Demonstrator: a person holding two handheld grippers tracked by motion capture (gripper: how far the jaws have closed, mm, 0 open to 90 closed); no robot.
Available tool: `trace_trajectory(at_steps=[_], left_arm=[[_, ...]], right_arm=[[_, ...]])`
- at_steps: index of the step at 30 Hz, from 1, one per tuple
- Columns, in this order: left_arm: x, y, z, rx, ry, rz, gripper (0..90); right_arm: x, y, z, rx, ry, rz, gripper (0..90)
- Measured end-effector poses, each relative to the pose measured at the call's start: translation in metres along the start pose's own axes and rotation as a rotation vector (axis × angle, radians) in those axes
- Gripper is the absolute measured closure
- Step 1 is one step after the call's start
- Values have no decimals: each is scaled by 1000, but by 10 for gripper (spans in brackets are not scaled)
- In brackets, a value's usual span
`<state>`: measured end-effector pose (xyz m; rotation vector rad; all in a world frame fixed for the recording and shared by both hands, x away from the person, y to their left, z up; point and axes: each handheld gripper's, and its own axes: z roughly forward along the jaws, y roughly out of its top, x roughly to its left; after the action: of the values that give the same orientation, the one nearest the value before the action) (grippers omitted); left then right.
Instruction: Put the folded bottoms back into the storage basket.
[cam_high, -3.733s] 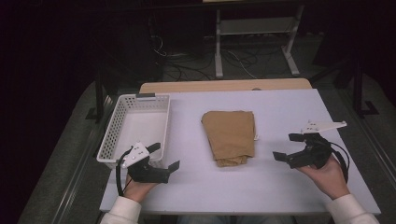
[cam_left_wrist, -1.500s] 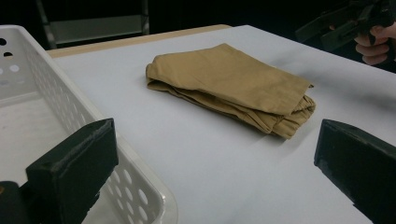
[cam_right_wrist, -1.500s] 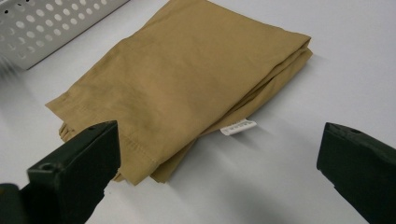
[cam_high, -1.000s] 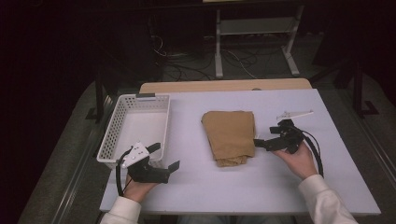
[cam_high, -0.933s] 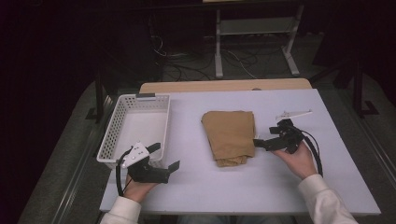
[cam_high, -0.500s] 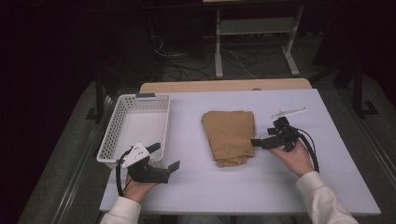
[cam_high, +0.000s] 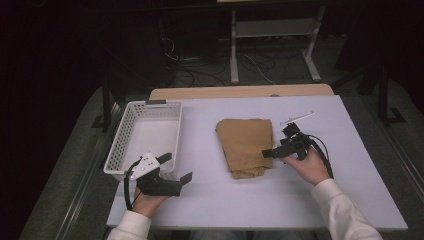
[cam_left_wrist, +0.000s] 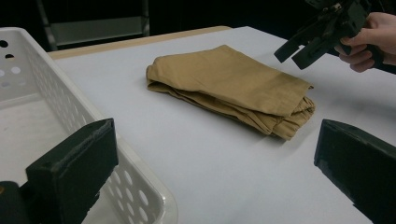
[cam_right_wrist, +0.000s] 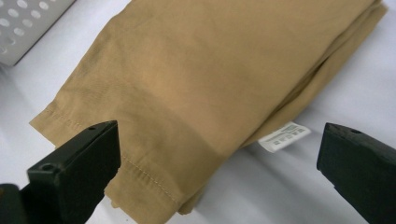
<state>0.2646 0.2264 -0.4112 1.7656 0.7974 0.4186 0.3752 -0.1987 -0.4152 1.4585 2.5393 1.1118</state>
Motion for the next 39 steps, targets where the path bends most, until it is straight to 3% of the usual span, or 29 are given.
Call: trace_trajectory(at_steps=[12, 39], left_arm=[[0, 0, 0, -3, -2, 0, 1], [0, 0, 0, -1, -3, 2, 2]], right_arm=[[1, 3, 10, 95, 47, 62, 55], [2, 3, 29, 232, 158, 157, 141]])
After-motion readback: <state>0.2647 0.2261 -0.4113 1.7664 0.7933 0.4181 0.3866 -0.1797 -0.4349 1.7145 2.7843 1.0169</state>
